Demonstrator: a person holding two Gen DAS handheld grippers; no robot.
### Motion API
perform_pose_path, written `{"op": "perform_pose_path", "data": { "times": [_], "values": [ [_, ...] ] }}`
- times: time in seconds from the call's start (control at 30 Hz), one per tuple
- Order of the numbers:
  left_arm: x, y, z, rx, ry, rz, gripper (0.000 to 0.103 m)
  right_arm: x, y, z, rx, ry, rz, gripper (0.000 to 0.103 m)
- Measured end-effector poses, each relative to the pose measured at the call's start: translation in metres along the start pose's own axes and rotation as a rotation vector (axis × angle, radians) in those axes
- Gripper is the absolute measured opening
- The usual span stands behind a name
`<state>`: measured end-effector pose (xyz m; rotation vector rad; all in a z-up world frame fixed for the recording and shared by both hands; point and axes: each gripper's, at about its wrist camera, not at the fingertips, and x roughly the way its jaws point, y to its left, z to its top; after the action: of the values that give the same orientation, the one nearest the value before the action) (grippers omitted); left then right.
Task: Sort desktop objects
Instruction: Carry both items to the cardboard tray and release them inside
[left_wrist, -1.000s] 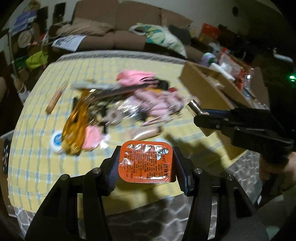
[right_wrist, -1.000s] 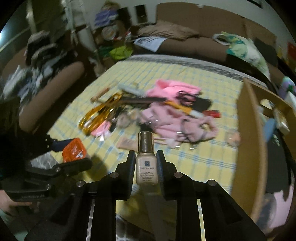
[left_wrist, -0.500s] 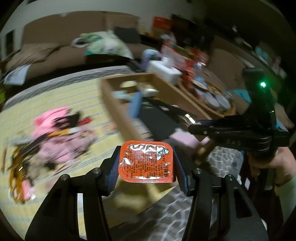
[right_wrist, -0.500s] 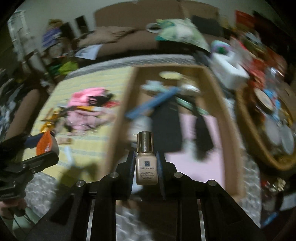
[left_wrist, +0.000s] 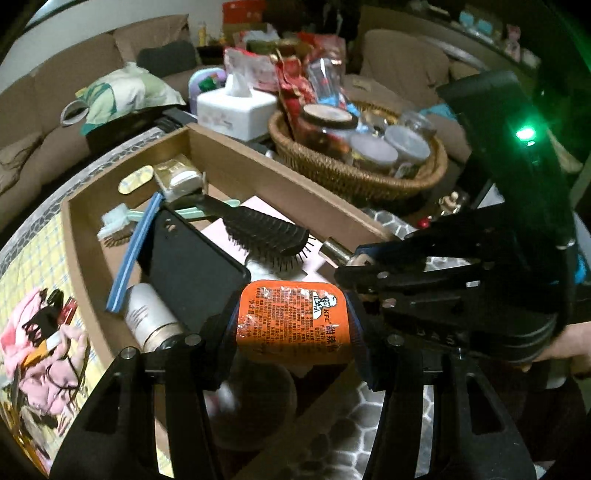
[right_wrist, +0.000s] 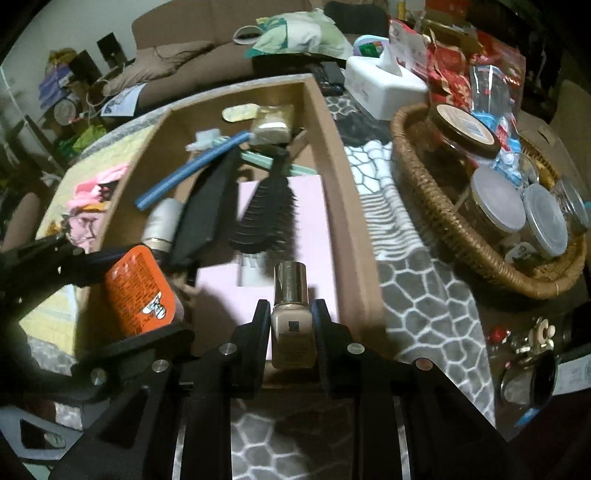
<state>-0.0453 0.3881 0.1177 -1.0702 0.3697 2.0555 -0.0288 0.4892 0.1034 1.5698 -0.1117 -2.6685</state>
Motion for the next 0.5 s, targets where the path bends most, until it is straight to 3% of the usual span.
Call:
{"op": "perform_pose_path", "data": {
  "times": [0.33,0.5],
  "values": [
    [0.03,-0.003,-0.004,0.144,0.047,-0.073,0.05,0.001,-0.015,-0.002,0.013,-0.027,0.062,0.022],
    [0.038,-0.005,-0.005,0.153,0.061,-0.082,0.052,-0.009,-0.025,0.002,0.053,-0.056,0.107,0.025]
  ]
}}
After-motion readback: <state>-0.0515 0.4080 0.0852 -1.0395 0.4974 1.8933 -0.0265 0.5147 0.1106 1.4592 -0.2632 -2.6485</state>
